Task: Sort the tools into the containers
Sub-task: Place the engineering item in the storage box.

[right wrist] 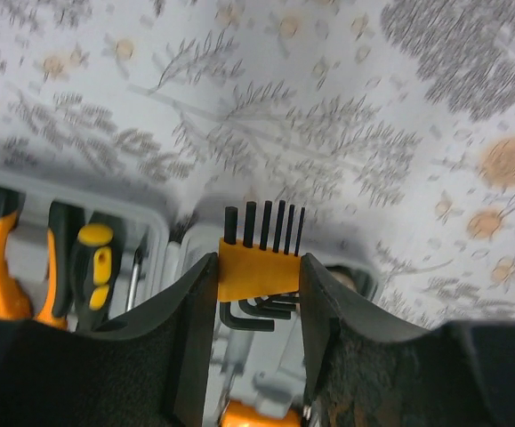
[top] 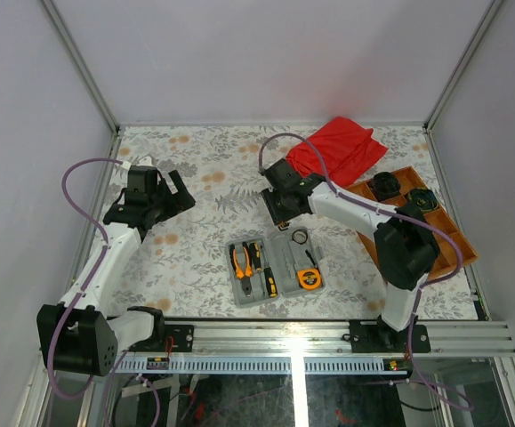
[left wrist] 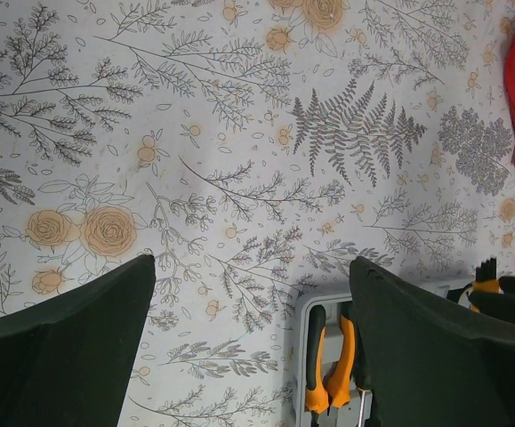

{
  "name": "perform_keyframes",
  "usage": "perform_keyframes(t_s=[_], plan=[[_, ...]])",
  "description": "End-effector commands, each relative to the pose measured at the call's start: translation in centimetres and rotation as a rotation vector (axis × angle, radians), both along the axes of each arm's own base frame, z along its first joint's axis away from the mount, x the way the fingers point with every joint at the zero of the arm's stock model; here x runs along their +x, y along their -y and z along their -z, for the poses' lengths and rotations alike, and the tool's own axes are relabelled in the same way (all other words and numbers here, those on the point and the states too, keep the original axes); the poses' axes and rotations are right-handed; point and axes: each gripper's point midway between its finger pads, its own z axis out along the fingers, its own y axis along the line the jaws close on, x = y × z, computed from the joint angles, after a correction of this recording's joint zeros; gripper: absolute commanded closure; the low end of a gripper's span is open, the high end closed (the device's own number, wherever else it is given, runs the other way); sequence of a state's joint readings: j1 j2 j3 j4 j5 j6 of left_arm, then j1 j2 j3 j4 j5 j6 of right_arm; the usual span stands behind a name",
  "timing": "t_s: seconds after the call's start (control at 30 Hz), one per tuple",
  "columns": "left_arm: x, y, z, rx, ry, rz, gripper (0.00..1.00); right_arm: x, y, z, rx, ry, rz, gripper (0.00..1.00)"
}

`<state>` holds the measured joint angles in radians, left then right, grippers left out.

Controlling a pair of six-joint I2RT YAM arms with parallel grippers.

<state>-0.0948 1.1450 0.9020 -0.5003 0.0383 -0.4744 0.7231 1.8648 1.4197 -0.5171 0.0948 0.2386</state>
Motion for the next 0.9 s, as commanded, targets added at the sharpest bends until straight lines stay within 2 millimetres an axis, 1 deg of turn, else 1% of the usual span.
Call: perform_keyframes(t_s=[0.0, 0.1, 0.17, 0.27, 0.33, 0.5, 0.53, 0.67, 0.73, 0.87], plan=[[1.0, 0.0, -0.6, -0.015, 0.043, -0.001, 0.12, -3.0, -1.0, -1.4, 0.090, -0.012, 0.011, 0.75], [1.0, 0.1, -0.7, -0.017, 0.046, 0.000, 0.12, -5.5, -1.7, -0.7, 0.138, -0.048, 0.006, 0.75], [1.0, 0.2, -0.6, -0.020, 0.044, 0.003, 0.12, -6.7, -1.8, 0.0, 0.151, -0.077, 0.006, 0.75], [0.9, 0.2, -0.5, -0.020, 0.040, 0.005, 0.12, -7.5, -1.7, 1.1, 0.158, -0.095, 0.023, 0.75], [0.9, 0.3, -0.5, -0.023, 0.040, 0.009, 0.12, -7.6, -1.7, 1.6, 0.157, -0.101, 0.027, 0.74], [0.9, 0.3, -0.4, -0.024, 0.038, 0.011, 0.12, -7.3, -1.1, 2.8, 0.108, -0.096, 0.052, 0.73], [0.9, 0.3, -0.4, -0.024, 0.036, 0.013, 0.12, -7.1, -1.0, 3.0, 0.103, -0.091, 0.059, 0.71], [0.9, 0.4, -0.3, -0.024, 0.034, 0.015, 0.12, -6.9, -0.9, 3.0, 0.114, -0.077, 0.078, 0.54], [1.0, 0.3, -0.4, -0.023, 0.035, 0.014, 0.12, -6.7, -0.8, 2.8, 0.110, -0.066, 0.083, 0.48], [0.9, 0.3, -0.3, -0.022, 0.032, 0.014, 0.12, -6.0, -0.4, 1.8, 0.095, -0.022, 0.098, 0.43]])
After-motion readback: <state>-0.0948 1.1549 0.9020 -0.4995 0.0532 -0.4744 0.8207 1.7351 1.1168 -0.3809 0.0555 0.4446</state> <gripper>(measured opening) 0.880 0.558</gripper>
